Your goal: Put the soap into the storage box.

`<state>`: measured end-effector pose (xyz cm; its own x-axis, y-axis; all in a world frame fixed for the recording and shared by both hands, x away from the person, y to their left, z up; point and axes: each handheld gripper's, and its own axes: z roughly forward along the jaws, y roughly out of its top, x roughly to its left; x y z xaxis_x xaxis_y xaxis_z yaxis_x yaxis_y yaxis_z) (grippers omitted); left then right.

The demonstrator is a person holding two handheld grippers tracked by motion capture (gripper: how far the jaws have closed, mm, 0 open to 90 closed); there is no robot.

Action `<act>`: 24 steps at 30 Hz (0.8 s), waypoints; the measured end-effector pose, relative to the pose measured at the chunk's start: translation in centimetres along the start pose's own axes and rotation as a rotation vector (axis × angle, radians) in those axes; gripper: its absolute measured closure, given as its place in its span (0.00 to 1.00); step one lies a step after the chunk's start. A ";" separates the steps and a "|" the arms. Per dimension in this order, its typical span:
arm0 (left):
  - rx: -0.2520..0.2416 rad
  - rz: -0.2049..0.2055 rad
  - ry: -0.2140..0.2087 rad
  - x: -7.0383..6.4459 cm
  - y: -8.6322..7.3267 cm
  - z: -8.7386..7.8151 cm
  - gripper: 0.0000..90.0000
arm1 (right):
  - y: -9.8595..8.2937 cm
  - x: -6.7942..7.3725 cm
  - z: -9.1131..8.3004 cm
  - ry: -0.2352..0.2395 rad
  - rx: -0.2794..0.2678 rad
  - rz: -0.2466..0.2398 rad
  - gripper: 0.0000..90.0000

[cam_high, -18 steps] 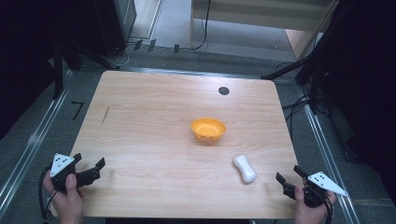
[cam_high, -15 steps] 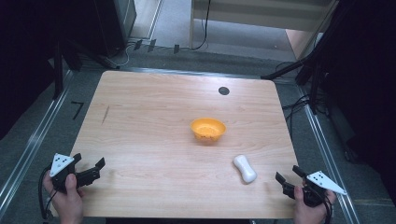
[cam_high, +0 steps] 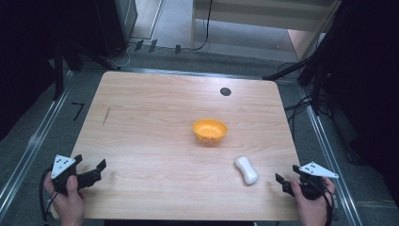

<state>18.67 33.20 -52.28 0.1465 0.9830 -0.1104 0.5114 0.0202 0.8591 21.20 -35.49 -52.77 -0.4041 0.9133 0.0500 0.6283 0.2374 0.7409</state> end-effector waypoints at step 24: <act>0.007 0.006 -0.001 0.0 0.0 0.0 0.10 | 4.5 2.2 2.4 0.011 0.303 -0.060 0.19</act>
<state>18.72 33.18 -52.27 0.1502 0.9830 -0.1052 0.5163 0.0127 0.8563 24.71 -31.60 -50.97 -0.4527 0.8914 0.0206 0.7718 0.3802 0.5096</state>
